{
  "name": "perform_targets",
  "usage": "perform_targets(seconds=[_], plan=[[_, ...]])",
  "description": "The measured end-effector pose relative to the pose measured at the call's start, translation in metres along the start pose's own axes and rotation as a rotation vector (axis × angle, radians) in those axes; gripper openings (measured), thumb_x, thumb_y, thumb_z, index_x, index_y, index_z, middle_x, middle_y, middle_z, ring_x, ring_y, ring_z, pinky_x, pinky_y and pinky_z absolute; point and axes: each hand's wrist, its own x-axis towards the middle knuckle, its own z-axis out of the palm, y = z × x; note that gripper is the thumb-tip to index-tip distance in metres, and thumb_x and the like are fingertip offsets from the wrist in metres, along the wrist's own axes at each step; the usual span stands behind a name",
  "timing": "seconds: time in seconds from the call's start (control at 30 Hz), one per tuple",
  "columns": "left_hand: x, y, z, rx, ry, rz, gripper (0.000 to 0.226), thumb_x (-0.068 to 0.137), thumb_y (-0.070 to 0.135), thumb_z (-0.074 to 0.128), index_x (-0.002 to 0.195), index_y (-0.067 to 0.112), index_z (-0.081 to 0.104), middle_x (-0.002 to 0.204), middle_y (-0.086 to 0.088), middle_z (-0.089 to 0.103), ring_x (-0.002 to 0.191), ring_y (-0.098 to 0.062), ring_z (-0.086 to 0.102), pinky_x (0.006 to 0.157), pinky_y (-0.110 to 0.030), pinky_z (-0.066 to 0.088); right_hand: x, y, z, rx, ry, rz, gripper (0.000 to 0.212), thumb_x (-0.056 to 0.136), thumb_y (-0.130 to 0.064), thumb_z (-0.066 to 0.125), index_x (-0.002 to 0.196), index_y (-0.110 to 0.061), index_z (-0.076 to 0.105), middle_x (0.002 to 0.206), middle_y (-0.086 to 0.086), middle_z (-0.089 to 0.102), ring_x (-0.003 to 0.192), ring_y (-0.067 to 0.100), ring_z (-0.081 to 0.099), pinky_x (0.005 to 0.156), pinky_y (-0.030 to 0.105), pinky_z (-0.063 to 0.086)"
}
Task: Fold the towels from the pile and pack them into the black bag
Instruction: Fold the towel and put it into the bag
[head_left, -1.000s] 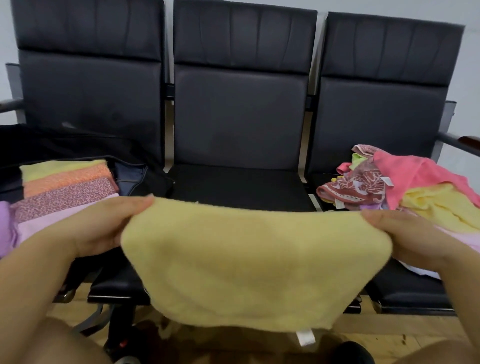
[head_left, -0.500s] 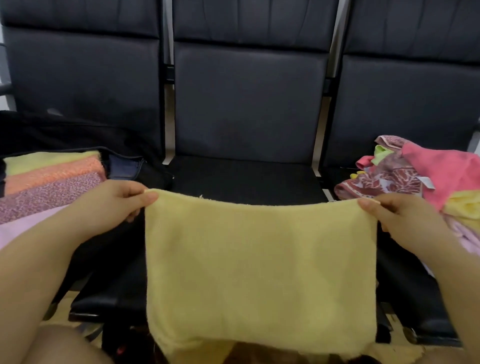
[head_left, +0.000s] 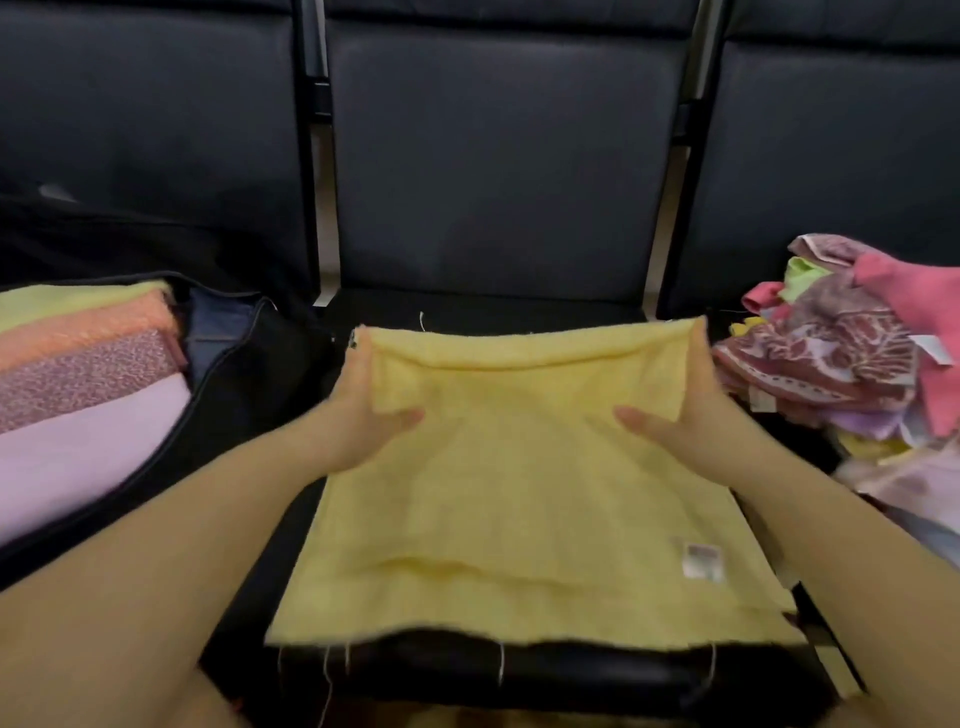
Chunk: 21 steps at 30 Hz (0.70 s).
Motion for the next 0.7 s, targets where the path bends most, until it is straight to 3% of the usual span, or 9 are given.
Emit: perform_targets(seconds=[0.07,0.17,0.27,0.33,0.43,0.5,0.57,0.63,0.7], plan=[[-0.001,0.007,0.013,0.287,-0.167,-0.063,0.106,0.087,0.048,0.061,0.148,0.027,-0.023,0.159,-0.003,-0.018,0.148,-0.026,0.003,0.119,-0.042,0.015,-0.004,0.002,0.006,-0.145,-0.172,0.052,0.119,0.078,-0.049,0.070,0.147,-0.030,-0.025,0.161,-0.005,-0.012,0.146,0.019,0.015,0.113,0.036,0.026],[-0.004,0.018,0.021,0.621,-0.382,-0.127,0.097,0.087,0.061,0.051,0.153,0.017,-0.005,0.161,-0.008,-0.005,0.146,-0.029,0.012,0.118,-0.040,0.018,-0.007,0.012,0.007,-0.468,-0.410,0.167,0.103,0.083,-0.060,0.059,0.152,-0.026,-0.010,0.160,0.003,-0.014,0.148,0.024,0.002,0.117,0.039,0.016],[-0.004,0.018,0.026,0.732,-0.460,-0.156,0.111,0.079,0.070,0.054,0.152,0.016,-0.012,0.159,-0.011,-0.014,0.147,-0.031,-0.001,0.119,-0.045,0.012,-0.006,0.020,0.013,-0.641,-0.568,0.211,0.101,0.084,-0.069,0.050,0.153,-0.022,-0.006,0.160,0.010,-0.012,0.148,0.031,-0.002,0.119,0.044,0.012],[-0.002,0.009,0.029,0.690,-0.410,-0.130,0.118,0.075,0.074,0.054,0.150,0.017,-0.017,0.157,-0.010,-0.022,0.147,-0.029,-0.013,0.119,-0.045,0.003,-0.003,0.021,0.017,-0.626,-0.532,0.211,0.101,0.083,-0.068,0.051,0.153,-0.024,-0.007,0.160,0.009,-0.015,0.147,0.031,-0.007,0.118,0.046,0.009],[0.002,0.001,0.028,0.587,-0.277,-0.075,0.116,0.074,0.073,0.057,0.153,0.019,-0.008,0.159,-0.008,-0.017,0.147,-0.026,-0.013,0.120,-0.043,0.003,0.001,0.022,0.019,-0.552,-0.400,0.190,0.100,0.083,-0.066,0.054,0.154,-0.025,-0.002,0.161,0.005,-0.012,0.148,0.027,-0.005,0.119,0.045,0.012],[0.002,0.000,0.024,0.551,-0.180,-0.087,0.108,0.076,0.069,0.060,0.153,0.017,0.006,0.160,-0.009,0.000,0.147,-0.028,0.001,0.119,-0.043,0.013,0.000,0.023,0.015,-0.473,-0.303,0.200,0.099,0.082,-0.060,0.062,0.154,-0.022,0.006,0.161,0.006,0.000,0.147,0.027,0.010,0.117,0.042,0.021],[0.002,-0.002,0.016,0.541,-0.037,-0.134,0.093,0.077,0.061,0.065,0.149,0.017,0.026,0.152,-0.010,0.024,0.139,-0.031,0.027,0.111,-0.042,0.031,-0.003,0.026,0.007,-0.412,-0.190,0.243,0.097,0.079,-0.048,0.071,0.153,-0.018,0.016,0.158,0.009,0.017,0.140,0.028,0.029,0.111,0.040,0.034],[0.001,-0.006,0.006,0.520,0.050,-0.222,0.076,0.078,0.052,0.070,0.137,0.015,0.042,0.134,-0.009,0.043,0.120,-0.028,0.046,0.096,-0.038,0.044,-0.008,0.029,-0.004,-0.392,-0.120,0.322,0.092,0.074,-0.039,0.077,0.148,-0.014,0.028,0.146,0.011,0.035,0.127,0.028,0.044,0.100,0.039,0.044],[0.000,-0.014,0.000,0.522,0.016,-0.293,0.061,0.079,0.048,0.070,0.121,0.009,0.051,0.106,-0.004,0.055,0.097,-0.022,0.055,0.079,-0.031,0.046,-0.013,0.034,-0.012,-0.415,-0.132,0.396,0.077,0.071,-0.039,0.079,0.132,-0.006,0.044,0.125,0.010,0.054,0.109,0.025,0.055,0.087,0.034,0.050]])
